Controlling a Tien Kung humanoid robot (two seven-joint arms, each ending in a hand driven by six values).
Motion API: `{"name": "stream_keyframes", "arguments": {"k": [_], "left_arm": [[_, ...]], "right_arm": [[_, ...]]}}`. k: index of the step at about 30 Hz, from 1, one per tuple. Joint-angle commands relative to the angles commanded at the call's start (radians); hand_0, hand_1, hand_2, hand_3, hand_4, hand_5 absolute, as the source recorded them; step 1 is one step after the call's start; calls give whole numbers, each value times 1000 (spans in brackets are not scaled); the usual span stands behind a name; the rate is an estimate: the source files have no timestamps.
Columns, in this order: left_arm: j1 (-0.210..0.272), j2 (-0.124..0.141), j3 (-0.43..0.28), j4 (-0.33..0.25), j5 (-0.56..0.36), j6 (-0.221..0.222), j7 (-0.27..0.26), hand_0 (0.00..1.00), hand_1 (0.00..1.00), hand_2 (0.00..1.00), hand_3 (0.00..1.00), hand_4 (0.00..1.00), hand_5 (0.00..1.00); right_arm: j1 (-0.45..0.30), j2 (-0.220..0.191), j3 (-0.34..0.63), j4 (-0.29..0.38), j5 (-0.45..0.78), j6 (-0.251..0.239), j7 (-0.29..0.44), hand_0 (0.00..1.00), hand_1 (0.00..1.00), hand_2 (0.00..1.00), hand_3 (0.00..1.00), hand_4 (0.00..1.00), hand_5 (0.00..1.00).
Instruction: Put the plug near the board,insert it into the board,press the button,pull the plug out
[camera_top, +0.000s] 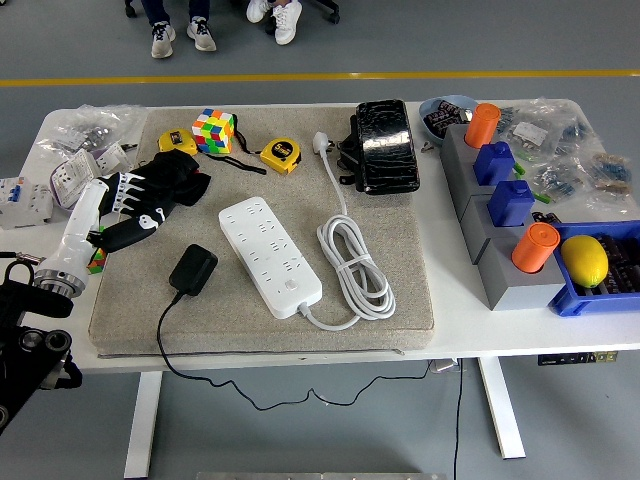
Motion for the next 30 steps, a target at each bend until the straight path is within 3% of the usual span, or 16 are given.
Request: {"name": "stream_keyframes", "arguments": {"k": [3,4,5,10,11,22,23,28,30], "left_arm": [[3,0,6,-5,47,8,11,489,570,562,618,981,387],[4,3,18,-11,84,7,41,489,570,562,618,981,387],[3,7,37,-19,130,6,83,659,682,671,733,998,541],[-3,2,98,-36,334,0,249,659,682,671,733,998,541],[-5,-1,104,-35,358,-3,270,705,701,692,762,998,611],[-27,-12,175,-27,518,-38,478,673,671,665,764,998,633],[-27,-12,177,-27,523,-41,491,538,579,552,735,998,638],[-31,-14,194,-31,551,-63,553,538,579,552,735,998,638],[-34,-14,203,-32,552,-62,560,492,547,520,718,998,649]], "right_arm": [[-1,1,-1,0,-1,1,0,468,583,542,509,844,363],[-2,1,-1,0,-3,1,0,468,583,542,509,844,363],[-3,1,-2,0,-3,1,0,469,584,542,508,845,363],[1,0,-2,0,-5,3,1,469,584,542,508,845,363],[2,0,-2,0,-6,3,2,469,583,542,508,844,362],[3,-4,-2,0,-13,5,4,469,583,542,508,846,361],[2,-4,-2,0,-13,5,4,469,583,541,508,846,361],[1,-2,1,0,-15,5,3,469,583,541,508,846,361],[1,-2,3,0,-16,5,3,470,583,541,507,846,361]]}}
